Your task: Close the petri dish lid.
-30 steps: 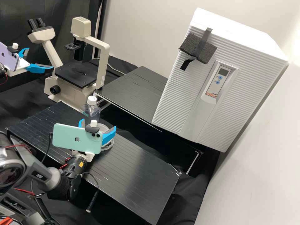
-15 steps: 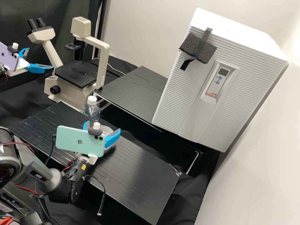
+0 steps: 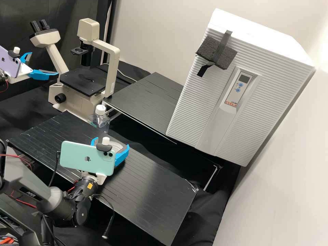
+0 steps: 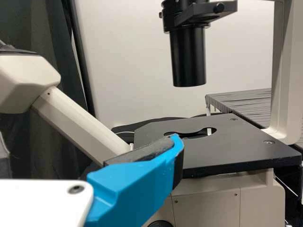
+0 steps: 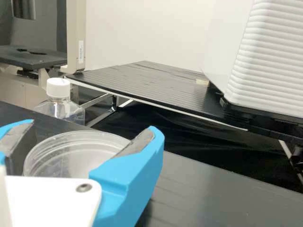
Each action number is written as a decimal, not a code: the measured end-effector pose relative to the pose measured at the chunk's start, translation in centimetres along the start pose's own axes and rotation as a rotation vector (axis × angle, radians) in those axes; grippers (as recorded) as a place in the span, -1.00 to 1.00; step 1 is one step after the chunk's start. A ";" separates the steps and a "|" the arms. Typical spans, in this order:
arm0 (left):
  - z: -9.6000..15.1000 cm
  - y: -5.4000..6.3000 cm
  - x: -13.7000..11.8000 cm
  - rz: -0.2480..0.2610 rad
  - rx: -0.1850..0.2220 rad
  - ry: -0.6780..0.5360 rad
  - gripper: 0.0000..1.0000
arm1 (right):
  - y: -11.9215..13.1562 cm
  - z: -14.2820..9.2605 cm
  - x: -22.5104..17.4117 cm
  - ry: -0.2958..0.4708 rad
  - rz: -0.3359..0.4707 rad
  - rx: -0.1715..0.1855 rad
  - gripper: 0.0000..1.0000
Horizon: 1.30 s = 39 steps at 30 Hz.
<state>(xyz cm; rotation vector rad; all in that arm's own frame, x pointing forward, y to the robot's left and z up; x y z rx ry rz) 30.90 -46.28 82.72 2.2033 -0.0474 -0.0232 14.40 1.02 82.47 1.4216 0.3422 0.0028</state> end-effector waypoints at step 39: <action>0.0 0.0 0.0 0.000 0.000 0.000 1.00 | 2.5 -1.7 -1.3 -0.008 0.264 0.035 1.00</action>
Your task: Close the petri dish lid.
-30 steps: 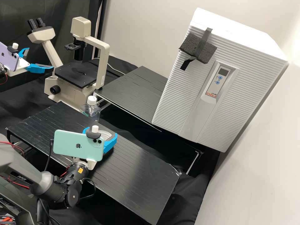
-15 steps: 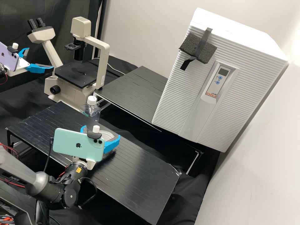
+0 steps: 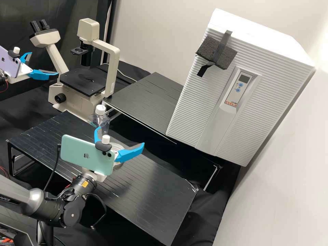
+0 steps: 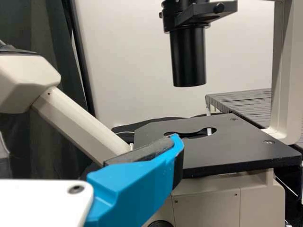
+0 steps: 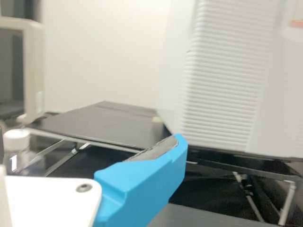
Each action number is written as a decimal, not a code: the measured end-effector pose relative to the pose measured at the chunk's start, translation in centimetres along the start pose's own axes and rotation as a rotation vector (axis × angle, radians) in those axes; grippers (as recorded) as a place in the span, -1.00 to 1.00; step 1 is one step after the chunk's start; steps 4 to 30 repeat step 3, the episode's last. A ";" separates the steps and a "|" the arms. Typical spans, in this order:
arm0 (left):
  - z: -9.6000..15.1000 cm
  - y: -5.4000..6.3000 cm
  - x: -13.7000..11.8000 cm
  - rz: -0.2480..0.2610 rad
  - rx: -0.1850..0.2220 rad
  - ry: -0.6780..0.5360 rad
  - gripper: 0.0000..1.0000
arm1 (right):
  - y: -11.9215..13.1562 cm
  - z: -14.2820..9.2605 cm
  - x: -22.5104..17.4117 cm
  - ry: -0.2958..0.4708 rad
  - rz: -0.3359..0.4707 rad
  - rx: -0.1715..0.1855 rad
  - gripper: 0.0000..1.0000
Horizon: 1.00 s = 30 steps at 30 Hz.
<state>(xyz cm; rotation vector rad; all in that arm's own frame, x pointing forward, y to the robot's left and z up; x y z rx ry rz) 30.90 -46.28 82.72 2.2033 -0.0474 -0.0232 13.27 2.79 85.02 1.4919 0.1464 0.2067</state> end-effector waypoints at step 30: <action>0.0 0.0 0.0 0.000 0.000 0.000 1.00 | 0.1 0.2 0.1 -0.006 0.022 0.028 1.00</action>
